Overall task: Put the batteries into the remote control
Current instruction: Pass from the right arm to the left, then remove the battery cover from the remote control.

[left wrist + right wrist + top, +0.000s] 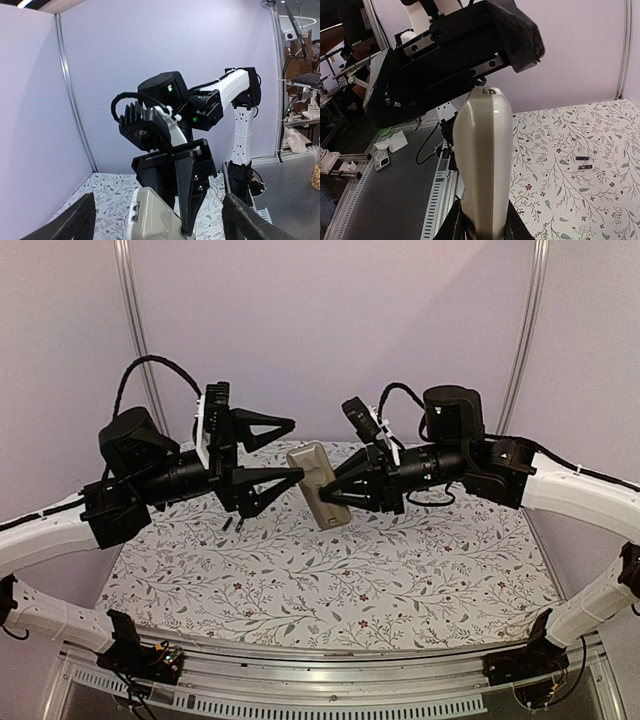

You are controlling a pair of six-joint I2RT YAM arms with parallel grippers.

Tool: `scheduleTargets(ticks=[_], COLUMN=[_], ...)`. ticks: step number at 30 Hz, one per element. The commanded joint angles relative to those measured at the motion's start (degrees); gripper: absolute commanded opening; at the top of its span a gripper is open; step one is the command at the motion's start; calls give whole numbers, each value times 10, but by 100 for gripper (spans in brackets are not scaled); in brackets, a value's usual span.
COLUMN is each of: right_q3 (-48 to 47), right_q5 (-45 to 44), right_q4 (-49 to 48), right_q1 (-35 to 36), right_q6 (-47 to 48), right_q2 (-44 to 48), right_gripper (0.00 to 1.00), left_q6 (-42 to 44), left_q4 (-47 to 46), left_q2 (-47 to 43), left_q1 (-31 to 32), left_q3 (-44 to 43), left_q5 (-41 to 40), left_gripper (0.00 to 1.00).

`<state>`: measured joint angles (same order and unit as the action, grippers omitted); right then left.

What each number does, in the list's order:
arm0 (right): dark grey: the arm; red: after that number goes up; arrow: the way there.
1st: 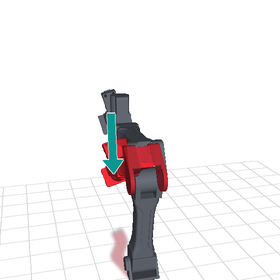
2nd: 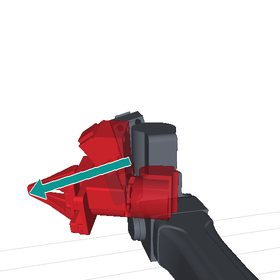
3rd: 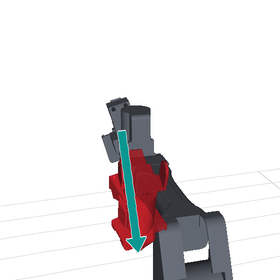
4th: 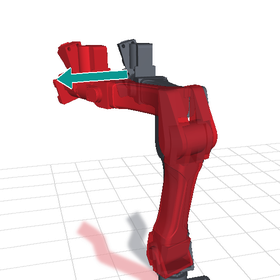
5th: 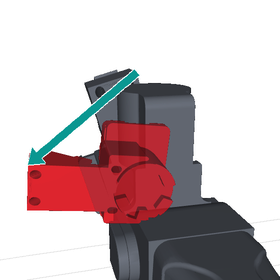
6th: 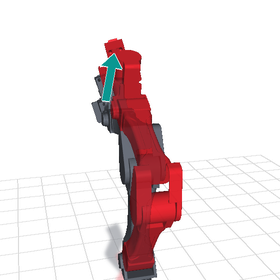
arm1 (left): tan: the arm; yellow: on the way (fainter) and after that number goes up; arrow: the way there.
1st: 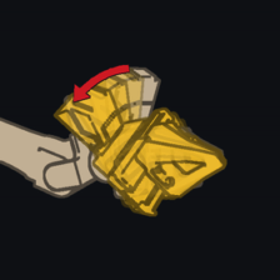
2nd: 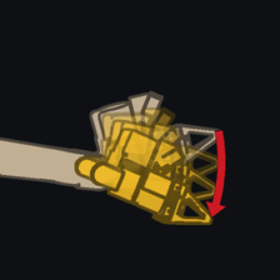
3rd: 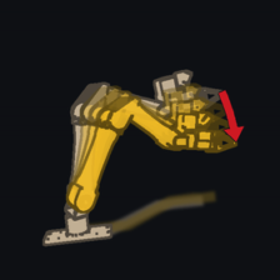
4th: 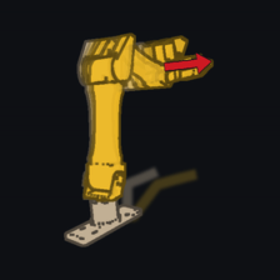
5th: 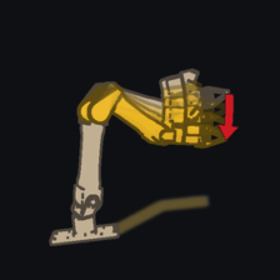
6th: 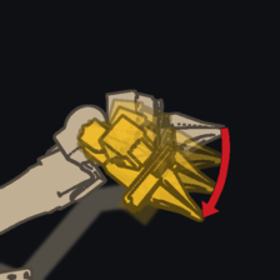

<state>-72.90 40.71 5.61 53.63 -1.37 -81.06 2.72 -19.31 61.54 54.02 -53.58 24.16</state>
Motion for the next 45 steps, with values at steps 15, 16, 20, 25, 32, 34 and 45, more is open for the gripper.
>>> scheduleTargets(ticks=[15, 16, 20, 25, 32, 34, 45], right_q3=[-47, -48, -49, -48, -27, 11, 195], right_q5=[29, 30, 35, 26, -198, -253, -318], right_q4=[34, 32, 25, 28, 61, 35, -158], right_q1=[3, 3, 3, 3, 5, 11, 41], right_q6=[53, 52, 51, 48, 81, 130, 495], right_q2=[-25, -25, -24, -26, 28, 65, 137], right_gripper=[0, 0, 0, 3, 99, 99, 99], left_q6=[-61, -65, -81, -96, -130, -158, -384], left_q4=[70, 68, 53, 41, 75, 111, 243], left_q2=[53, 56, 58, 58, 64, 77, 152], left_q1=[-6, -6, -6, -6, -10, -18, -153], left_q3=[-34, -34, -30, -25, -52, -73, -85], left_q5=[14, 17, 26, 18, -70, -114, -56], left_gripper=[46, 48, 39, 4, 0, 0, 0])
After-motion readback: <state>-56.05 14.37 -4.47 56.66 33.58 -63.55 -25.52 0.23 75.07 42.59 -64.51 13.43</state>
